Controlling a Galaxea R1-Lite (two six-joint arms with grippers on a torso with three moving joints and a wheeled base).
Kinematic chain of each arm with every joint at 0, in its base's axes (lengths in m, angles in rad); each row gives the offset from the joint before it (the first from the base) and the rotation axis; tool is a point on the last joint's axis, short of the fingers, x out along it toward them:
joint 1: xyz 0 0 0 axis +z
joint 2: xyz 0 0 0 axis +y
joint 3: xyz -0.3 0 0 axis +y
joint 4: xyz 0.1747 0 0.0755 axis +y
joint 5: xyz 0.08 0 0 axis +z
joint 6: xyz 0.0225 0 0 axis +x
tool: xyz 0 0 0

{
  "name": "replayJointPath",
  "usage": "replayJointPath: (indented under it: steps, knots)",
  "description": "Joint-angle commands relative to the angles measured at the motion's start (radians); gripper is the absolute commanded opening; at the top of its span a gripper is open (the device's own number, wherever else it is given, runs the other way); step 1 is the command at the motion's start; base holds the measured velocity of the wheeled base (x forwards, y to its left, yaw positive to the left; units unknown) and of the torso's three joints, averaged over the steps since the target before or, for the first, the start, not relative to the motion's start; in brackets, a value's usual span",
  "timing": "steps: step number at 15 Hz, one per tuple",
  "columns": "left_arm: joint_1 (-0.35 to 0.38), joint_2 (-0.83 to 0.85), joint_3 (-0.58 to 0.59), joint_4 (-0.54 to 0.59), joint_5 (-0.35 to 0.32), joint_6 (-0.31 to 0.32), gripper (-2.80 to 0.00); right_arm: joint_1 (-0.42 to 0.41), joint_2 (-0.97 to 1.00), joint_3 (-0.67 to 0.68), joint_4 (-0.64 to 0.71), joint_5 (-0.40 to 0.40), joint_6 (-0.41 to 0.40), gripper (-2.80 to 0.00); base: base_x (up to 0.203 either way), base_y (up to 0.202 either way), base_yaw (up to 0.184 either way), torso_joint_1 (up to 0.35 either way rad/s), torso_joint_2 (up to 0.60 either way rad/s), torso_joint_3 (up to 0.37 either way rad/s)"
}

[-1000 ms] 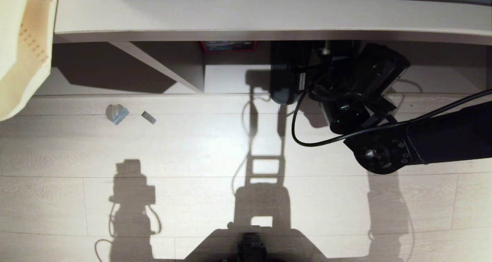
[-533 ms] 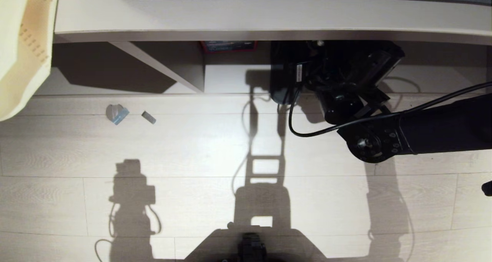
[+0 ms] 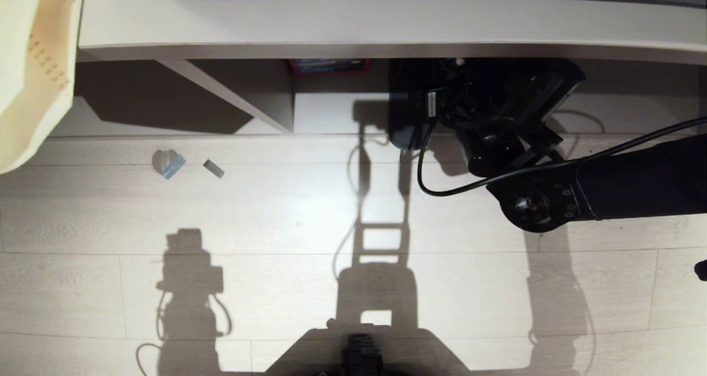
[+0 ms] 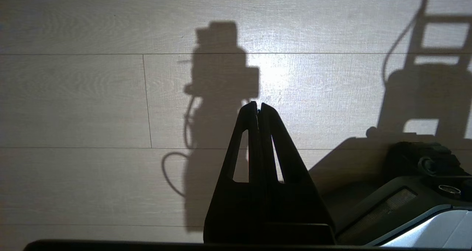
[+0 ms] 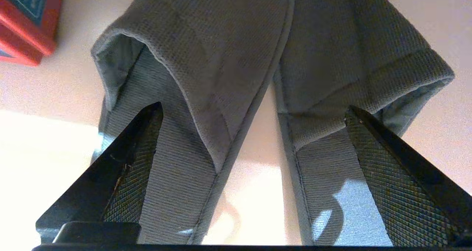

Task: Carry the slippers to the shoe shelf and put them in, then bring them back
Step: Pick up the slippers in the shoe cabinet

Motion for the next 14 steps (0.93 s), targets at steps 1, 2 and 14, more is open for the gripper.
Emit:
replayJointPath:
  steps: [1,2,14]
  knots:
    - [0.000,0.001,0.008,0.000,0.000,-0.002,-2.80,-0.005,-0.004,0.000,-0.003,-0.004,-0.004,0.00,0.000,0.000,0.000,0.000,0.00,0.000]
    - [0.000,0.001,0.008,0.000,0.000,-0.002,-2.80,-0.014,-0.006,0.003,-0.003,-0.005,-0.007,0.00,0.000,0.000,0.000,0.000,0.00,0.000]
    - [0.000,0.001,0.008,0.000,0.000,-0.002,-2.80,-0.083,-0.018,0.007,-0.008,-0.002,-0.031,0.00,0.000,0.000,0.000,0.000,0.00,0.000]
